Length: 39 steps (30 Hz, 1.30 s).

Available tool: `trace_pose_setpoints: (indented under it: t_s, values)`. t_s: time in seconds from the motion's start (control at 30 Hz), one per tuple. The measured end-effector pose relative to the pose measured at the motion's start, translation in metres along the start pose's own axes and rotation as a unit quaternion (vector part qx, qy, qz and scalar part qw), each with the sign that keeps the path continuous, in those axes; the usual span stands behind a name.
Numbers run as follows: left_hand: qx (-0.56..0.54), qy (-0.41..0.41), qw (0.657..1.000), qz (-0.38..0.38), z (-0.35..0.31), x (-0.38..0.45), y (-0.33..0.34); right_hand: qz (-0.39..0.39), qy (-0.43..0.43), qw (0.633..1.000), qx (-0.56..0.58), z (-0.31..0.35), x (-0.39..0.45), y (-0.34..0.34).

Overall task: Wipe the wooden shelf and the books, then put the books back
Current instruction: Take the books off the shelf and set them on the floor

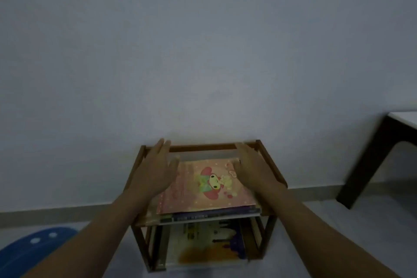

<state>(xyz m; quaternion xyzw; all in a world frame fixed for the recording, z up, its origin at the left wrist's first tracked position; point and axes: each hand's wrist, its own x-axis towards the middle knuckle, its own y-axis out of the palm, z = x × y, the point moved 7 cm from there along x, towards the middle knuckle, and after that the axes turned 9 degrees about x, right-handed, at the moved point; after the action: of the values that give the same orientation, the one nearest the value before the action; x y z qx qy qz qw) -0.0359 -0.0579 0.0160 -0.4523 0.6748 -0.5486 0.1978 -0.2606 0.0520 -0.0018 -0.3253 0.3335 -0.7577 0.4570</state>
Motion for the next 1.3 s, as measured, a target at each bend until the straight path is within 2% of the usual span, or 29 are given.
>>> trace_pose_setpoints:
  t_s: [0.1, 0.23, 0.33, 0.43, 0.53, 0.6, 0.73, 0.87, 0.97, 1.17, 1.3]
  values:
    - [0.010, -0.001, 1.000, 0.011, 0.006, -0.007, 0.024, -0.010, 0.004, 1.000, -0.011, -0.010, -0.008, 0.022]
    - [0.036, -0.039, 0.996, 0.066, 0.025, -0.013, 0.061, 0.036, 0.044, 0.998, -0.026, -0.036, -0.015, 0.051]
    - [0.013, -0.062, 0.995, 0.075, 0.036, -0.010, 0.079, 0.050, 0.064, 0.996, -0.033, -0.051, -0.014, 0.060]
    - [-0.021, -0.129, 0.988, 0.080, 0.047, -0.006, 0.094, 0.070, 0.096, 0.993, -0.016, -0.062, -0.012, 0.073]
    - [-0.029, -0.196, 0.975, 0.100, 0.059, -0.001, 0.105, 0.035, 0.154, 0.987, 0.017, -0.073, -0.003, 0.078]
    - [-0.072, -0.246, 0.962, 0.096, 0.060, 0.000, 0.104, 0.010, 0.219, 0.975, 0.036, -0.084, 0.004, 0.079]
    - [-0.237, -0.328, 0.909, 0.100, 0.058, 0.005, 0.112, -0.020, 0.323, 0.944, 0.057, -0.096, 0.013, 0.081]
    - [-0.283, -0.328, 0.891, 0.134, 0.059, 0.008, 0.111, -0.027, 0.365, 0.915, 0.171, -0.101, 0.015, 0.087]
    - [-0.322, -0.325, 0.873, 0.166, 0.058, 0.000, 0.107, -0.047, 0.354, 0.912, 0.204, -0.097, 0.008, 0.079]
    - [-0.307, -0.270, 0.901, 0.146, 0.047, -0.045, 0.072, -0.099, 0.304, 0.906, 0.277, -0.073, -0.044, 0.053]
    - [-0.313, -0.239, 0.907, 0.147, 0.041, -0.091, 0.050, -0.123, 0.310, 0.899, 0.285, -0.058, -0.099, 0.044]
